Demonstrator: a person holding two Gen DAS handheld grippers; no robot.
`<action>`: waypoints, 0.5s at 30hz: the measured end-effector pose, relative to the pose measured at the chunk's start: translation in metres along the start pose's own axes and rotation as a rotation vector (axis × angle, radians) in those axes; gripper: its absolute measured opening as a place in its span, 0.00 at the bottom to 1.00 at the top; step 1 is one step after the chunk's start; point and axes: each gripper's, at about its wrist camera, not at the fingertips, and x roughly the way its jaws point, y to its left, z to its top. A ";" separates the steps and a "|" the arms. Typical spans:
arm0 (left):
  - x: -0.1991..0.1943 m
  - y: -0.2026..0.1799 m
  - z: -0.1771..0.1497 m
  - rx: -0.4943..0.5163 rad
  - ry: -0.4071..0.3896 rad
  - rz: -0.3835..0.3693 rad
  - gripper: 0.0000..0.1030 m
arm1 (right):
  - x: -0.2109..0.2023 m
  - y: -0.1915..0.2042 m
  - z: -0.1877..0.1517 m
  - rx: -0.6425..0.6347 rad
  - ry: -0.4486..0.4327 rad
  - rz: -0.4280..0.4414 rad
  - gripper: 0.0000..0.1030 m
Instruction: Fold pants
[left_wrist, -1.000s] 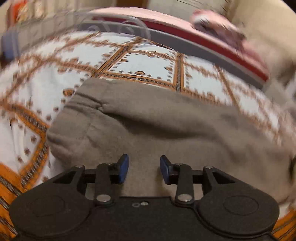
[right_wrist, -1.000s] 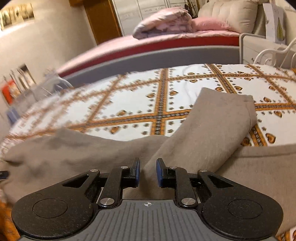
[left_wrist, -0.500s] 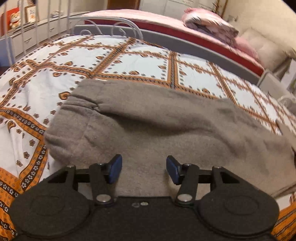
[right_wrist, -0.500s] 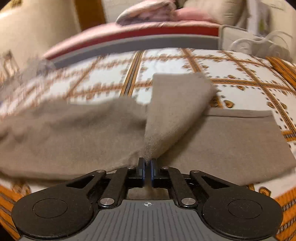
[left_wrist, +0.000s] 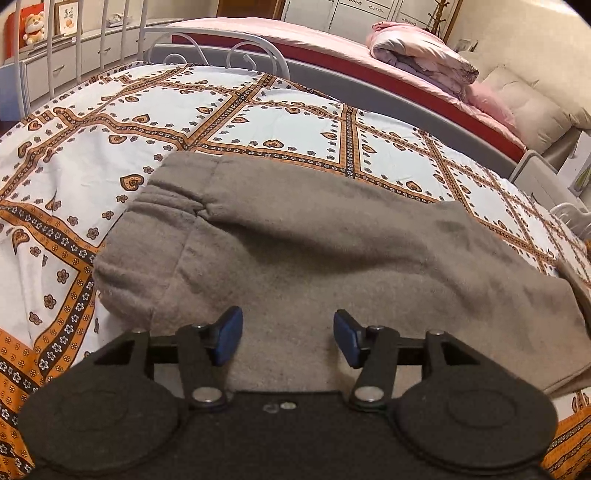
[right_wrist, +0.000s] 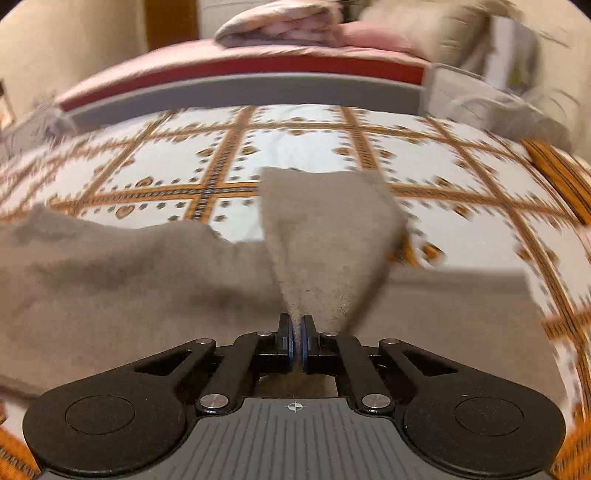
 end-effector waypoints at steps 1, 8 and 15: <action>0.000 0.001 0.000 -0.006 -0.001 -0.005 0.45 | -0.013 -0.007 -0.011 0.022 -0.008 -0.011 0.04; -0.001 0.005 0.000 -0.019 -0.003 -0.023 0.45 | -0.051 -0.033 -0.043 0.127 -0.015 0.006 0.34; 0.000 0.001 0.000 -0.001 0.000 -0.004 0.45 | -0.038 0.028 -0.017 -0.299 -0.154 -0.055 0.51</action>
